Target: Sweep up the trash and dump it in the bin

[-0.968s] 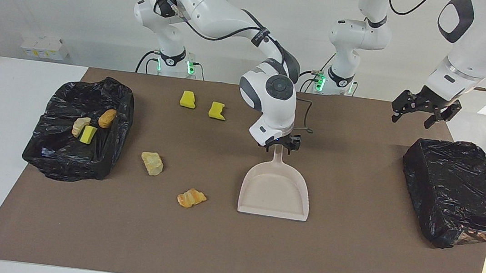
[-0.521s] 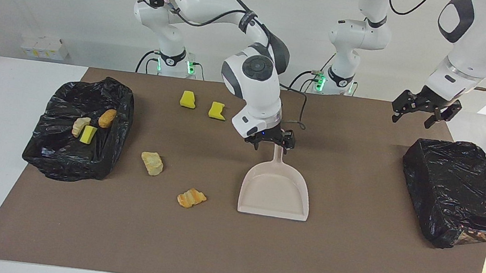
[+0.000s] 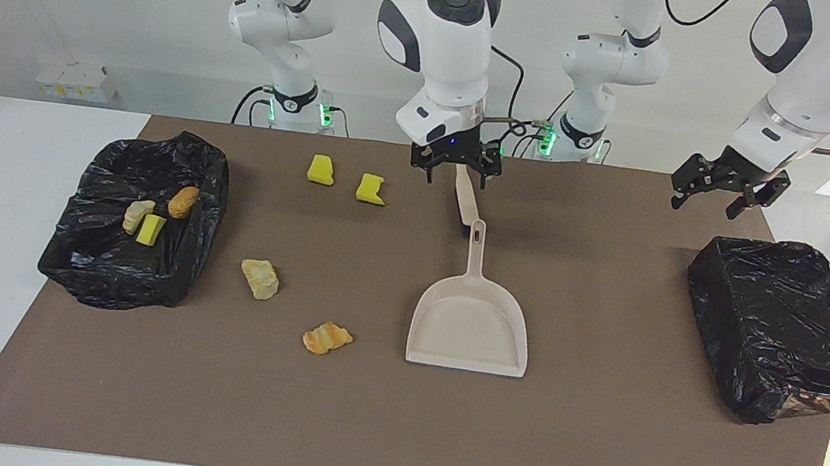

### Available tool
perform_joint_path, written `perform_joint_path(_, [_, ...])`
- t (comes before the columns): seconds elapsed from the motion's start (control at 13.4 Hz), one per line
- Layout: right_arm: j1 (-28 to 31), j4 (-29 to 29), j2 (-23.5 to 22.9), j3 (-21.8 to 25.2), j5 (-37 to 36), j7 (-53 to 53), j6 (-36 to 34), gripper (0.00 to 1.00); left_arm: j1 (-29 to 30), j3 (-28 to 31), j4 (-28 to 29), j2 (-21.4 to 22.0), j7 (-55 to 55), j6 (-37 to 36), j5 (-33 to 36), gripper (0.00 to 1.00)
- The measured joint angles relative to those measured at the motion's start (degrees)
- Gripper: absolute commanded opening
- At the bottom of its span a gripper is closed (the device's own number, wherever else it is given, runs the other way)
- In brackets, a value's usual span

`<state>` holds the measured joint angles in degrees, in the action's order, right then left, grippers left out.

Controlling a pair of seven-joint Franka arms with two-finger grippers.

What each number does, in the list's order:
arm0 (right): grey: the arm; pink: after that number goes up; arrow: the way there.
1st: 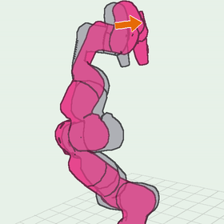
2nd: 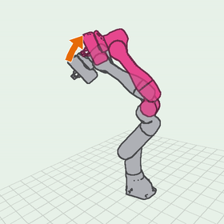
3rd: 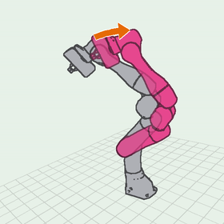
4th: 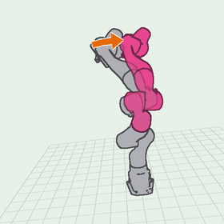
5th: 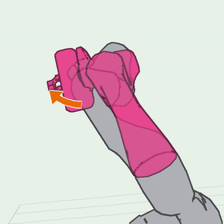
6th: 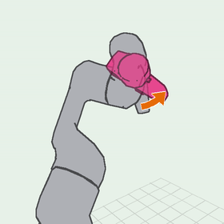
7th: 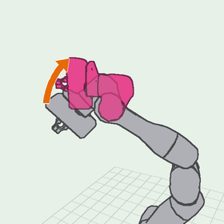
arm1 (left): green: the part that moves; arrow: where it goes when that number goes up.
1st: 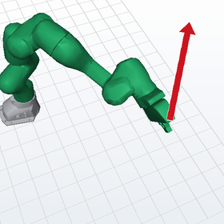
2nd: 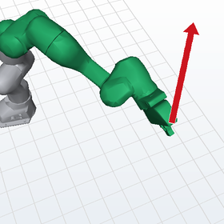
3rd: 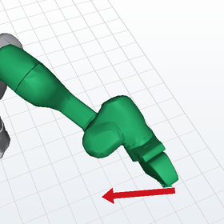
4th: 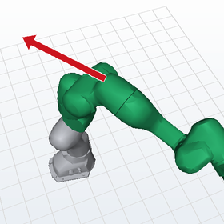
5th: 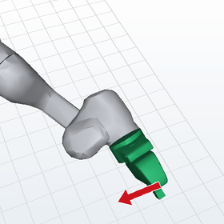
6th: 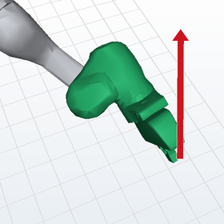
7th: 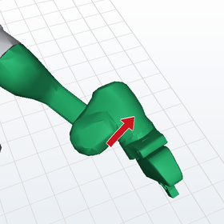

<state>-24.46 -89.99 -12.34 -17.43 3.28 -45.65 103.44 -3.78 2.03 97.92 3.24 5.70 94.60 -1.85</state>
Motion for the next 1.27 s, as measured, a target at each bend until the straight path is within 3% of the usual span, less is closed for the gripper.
perform_joint_path(0.3, [-3.35,-19.07,10.03,-0.09,4.7,0.38,7.84,1.0,0.0,0.0,0.0,0.0,0.0,0.0,0.0,1.0])
perform_joint_path(0.52, [-6.66,-27.75,14.06,-0.11,5.23,0.4,10.36,1.0,0.0,0.0,0.33,0.14,0.0,-0.08,0.0,1.0])
perform_joint_path(0.89, [-12.73,-37.16,15.21,-0.08,7.21,0.39,19.34,1.0,-0.05,-0.07,3.48,2.04,0.01,-0.03,0.0,1.0])
perform_joint_path(1.27, [-17.72,-44.13,12.94,-0.06,7.45,-0.62,30.21,1.0,-0.27,-0.12,3.99,2.06,0.5,0.16,0.0,1.0])
